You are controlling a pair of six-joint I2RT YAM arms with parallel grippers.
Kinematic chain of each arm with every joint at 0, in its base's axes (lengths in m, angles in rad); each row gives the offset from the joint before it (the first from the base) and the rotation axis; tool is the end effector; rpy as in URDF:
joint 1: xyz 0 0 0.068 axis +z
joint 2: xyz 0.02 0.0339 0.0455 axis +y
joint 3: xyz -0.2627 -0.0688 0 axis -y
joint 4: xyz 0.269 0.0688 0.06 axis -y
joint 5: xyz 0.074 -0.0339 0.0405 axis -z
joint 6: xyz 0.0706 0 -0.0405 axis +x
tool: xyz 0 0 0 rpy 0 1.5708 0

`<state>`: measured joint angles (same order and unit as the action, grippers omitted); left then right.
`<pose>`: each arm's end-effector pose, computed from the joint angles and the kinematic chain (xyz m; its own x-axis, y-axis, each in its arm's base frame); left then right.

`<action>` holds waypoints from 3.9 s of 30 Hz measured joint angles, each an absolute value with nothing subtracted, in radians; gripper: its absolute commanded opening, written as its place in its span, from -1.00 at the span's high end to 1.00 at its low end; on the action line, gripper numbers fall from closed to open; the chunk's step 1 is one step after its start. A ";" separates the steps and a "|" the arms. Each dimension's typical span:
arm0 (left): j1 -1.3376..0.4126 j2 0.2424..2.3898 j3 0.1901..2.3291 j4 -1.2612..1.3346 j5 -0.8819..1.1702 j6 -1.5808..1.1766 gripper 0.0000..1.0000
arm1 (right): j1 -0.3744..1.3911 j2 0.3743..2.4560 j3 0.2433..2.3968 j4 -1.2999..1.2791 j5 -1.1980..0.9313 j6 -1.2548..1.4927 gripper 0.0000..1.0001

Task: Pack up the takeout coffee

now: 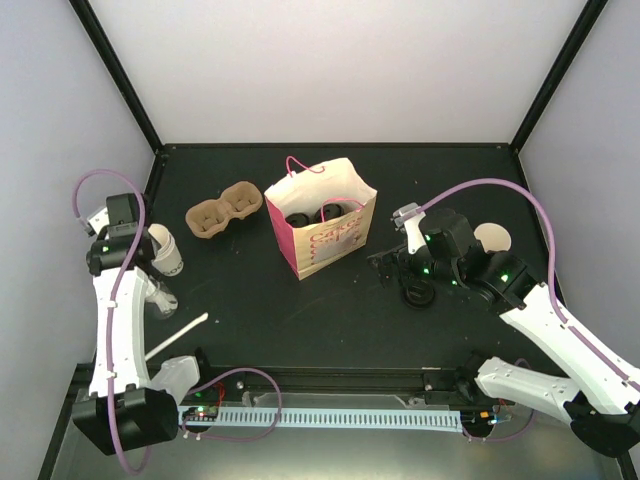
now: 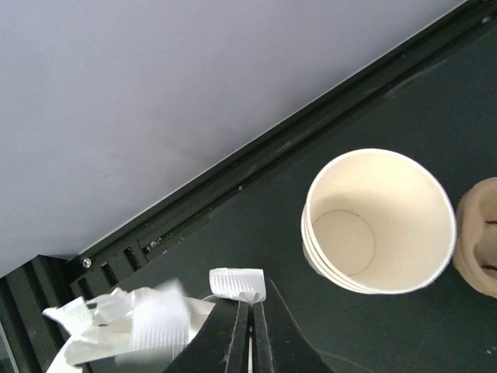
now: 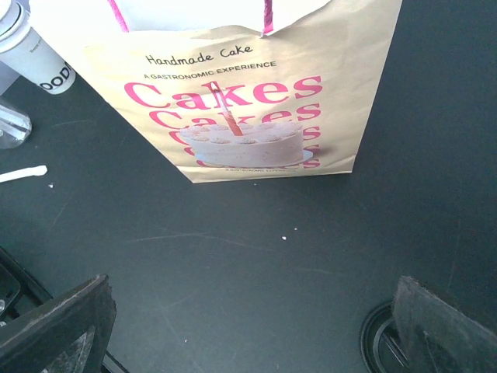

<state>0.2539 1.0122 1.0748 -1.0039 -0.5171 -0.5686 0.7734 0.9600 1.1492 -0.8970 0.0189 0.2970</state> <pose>0.2092 0.0903 0.3036 -0.3900 -0.5848 -0.7113 -0.8427 0.5381 0.0197 0.1670 0.1612 0.3442 -0.6462 -0.2220 -0.7301 -0.5219 0.8266 0.2106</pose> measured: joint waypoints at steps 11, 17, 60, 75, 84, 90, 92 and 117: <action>0.254 0.920 1.196 -1.066 -0.415 -0.534 0.97 | 0.773 0.974 1.149 -0.897 0.002 0.297 -1.00; 0.254 0.825 1.274 -1.034 -0.356 -0.479 0.97 | 0.773 0.985 1.149 -0.898 -0.004 0.296 -1.00; -0.138 0.847 1.219 -0.107 0.460 -0.806 0.97 | 0.773 0.908 1.195 -0.929 0.257 0.362 -1.00; -0.329 0.958 1.054 -0.015 0.255 -0.684 0.97 | 0.773 0.830 1.200 -0.918 0.267 0.368 -1.00; -0.414 1.068 0.991 0.013 0.240 -0.616 -0.98 | 0.773 0.839 1.200 -0.900 0.261 0.368 -1.00; -0.414 1.007 1.007 -0.057 0.219 -0.524 -0.98 | 0.773 0.869 1.200 -0.897 0.262 0.368 -1.00; -0.414 0.955 1.032 -0.111 0.189 -0.482 -0.98 | 0.773 0.883 1.200 -0.897 0.262 0.366 -1.00; -0.414 0.530 0.434 -0.146 0.049 -0.332 -0.98 | 0.773 0.574 0.596 -0.317 0.331 0.132 -0.91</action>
<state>-0.4141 0.5301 0.4339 -0.1455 0.0486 -0.3321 0.7734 0.5739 0.5957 -0.3168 0.3305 0.1318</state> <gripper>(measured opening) 0.988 0.971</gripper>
